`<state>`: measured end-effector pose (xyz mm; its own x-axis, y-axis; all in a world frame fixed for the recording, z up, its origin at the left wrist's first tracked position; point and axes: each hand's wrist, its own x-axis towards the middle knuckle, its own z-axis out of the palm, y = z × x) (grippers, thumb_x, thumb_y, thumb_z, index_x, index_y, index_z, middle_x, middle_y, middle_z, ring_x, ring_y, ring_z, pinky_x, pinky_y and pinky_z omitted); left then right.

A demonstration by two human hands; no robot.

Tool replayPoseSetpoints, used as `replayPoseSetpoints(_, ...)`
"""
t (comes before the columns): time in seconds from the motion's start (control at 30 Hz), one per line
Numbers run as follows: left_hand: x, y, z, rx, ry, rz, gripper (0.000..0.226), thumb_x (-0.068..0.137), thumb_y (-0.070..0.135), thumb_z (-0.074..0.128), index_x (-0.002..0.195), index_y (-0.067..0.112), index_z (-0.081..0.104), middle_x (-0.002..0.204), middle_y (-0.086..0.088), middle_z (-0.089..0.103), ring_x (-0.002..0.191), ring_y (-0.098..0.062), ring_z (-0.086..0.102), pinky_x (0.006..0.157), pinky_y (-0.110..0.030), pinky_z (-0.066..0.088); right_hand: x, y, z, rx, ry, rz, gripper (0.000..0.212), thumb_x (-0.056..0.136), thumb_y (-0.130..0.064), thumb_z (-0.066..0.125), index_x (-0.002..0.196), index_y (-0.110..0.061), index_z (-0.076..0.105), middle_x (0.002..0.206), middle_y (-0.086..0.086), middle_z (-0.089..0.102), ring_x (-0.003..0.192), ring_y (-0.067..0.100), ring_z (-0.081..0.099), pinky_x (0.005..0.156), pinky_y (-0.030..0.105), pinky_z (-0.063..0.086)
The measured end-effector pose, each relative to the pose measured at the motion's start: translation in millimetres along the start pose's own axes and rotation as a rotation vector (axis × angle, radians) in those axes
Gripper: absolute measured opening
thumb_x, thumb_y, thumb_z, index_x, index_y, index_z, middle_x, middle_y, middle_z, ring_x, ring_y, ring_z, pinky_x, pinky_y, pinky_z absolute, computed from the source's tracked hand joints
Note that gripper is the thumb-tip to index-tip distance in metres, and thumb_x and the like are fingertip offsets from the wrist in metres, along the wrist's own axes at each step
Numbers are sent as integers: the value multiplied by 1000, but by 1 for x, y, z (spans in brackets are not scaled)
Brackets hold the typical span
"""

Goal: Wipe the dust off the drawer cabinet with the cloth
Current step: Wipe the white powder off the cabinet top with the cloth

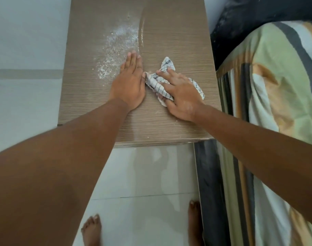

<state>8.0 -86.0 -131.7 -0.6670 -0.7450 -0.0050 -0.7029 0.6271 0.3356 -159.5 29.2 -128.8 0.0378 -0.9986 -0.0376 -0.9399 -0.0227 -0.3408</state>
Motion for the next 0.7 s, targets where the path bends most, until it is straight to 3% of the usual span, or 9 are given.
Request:
replayPoseSetpoints(0.17,-2,1,-3,-4,2,14,56,110,27,18,158,1,8,168,-17,2,156,-27,-1,128,-39,5,-43,-15,11,12,19,-47,47,97,-29,58,143,-20,54,161,5,37,153,36,25,122,54,21)
replayPoseSetpoints(0.37,-5,2,-4,-5,28,31,56,109,27,18,158,-1,10,168,-20,5,156,-29,1,128,-40,6,-87,-32,22,12,-13,-74,52,99,-48,52,147,-31,47,164,1,31,155,33,19,122,53,22)
replayPoseSetpoints(0.47,-8,2,-3,-13,44,37,57,109,27,18,158,-1,10,167,-19,6,156,-30,1,128,-41,7,-101,-38,24,17,-52,-93,66,86,-25,71,148,-29,47,164,2,31,154,34,21,124,51,21)
replayPoseSetpoints(0.57,-11,2,-3,-22,56,35,57,109,27,17,158,0,10,168,-19,7,156,-30,1,128,-42,7,-112,-45,24,47,-83,-104,82,74,-3,76,148,-26,48,163,1,33,154,31,23,123,45,19)
replayPoseSetpoints(0.7,-12,2,-4,-15,64,29,57,109,27,18,158,0,9,168,-18,6,156,-29,1,128,-40,7,-129,-52,28,75,-55,-184,79,71,9,76,142,-18,57,158,3,44,150,32,33,120,46,28)
